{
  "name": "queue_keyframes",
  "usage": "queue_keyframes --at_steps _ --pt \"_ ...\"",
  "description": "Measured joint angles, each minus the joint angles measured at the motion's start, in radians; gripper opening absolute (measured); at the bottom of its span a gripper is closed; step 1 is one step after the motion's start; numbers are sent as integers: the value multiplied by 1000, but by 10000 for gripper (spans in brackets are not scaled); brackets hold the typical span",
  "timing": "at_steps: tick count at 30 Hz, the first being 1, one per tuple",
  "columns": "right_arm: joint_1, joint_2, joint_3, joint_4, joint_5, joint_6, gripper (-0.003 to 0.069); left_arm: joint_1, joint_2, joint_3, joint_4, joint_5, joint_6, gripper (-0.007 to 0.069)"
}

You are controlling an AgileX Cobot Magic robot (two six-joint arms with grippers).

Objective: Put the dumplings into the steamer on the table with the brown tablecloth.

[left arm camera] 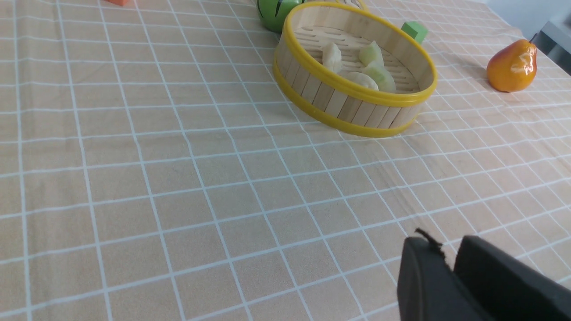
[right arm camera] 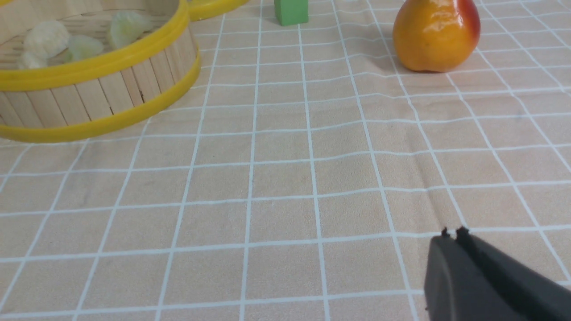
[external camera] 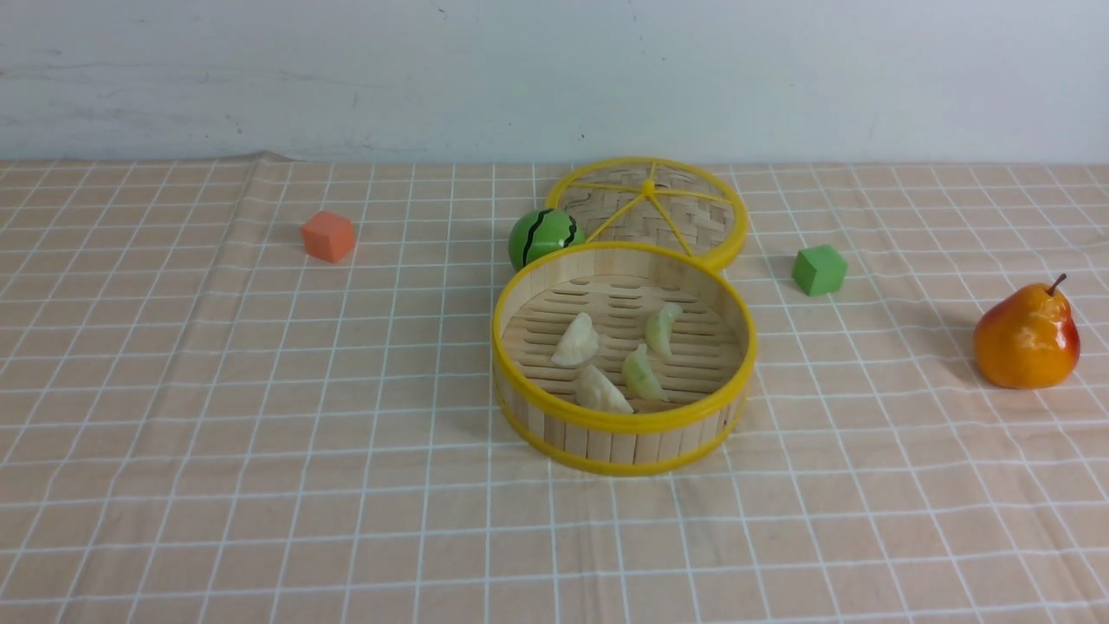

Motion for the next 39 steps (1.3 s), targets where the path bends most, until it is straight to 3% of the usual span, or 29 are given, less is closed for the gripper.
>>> queue_keyframes --at_steps 8,10,12,15,18,22,26,29,39 --pt "0 0 0 0 0 0 -2 0 0 4 0 -12 0 110" --pt "0 0 0 0 0 0 -2 0 0 11 6 -41 0 110" --pt "0 0 0 0 0 0 -2 10 0 59 49 -163 0 82" --pt "0 0 0 0 0 0 0 82 0 133 68 -349 0 -6" --pt "0 0 0 0 0 0 1 200 -4 206 63 -518 0 -14" --pt "0 0 0 0 0 0 3 357 -38 304 41 -632 0 -14" --pt "0 0 0 0 0 0 8 492 -42 394 30 -638 0 -14" --pt "0 0 0 0 0 0 11 533 -42 439 44 -622 0 -14" --pt "0 0 0 0 0 0 13 547 -42 457 68 -444 5 -14"
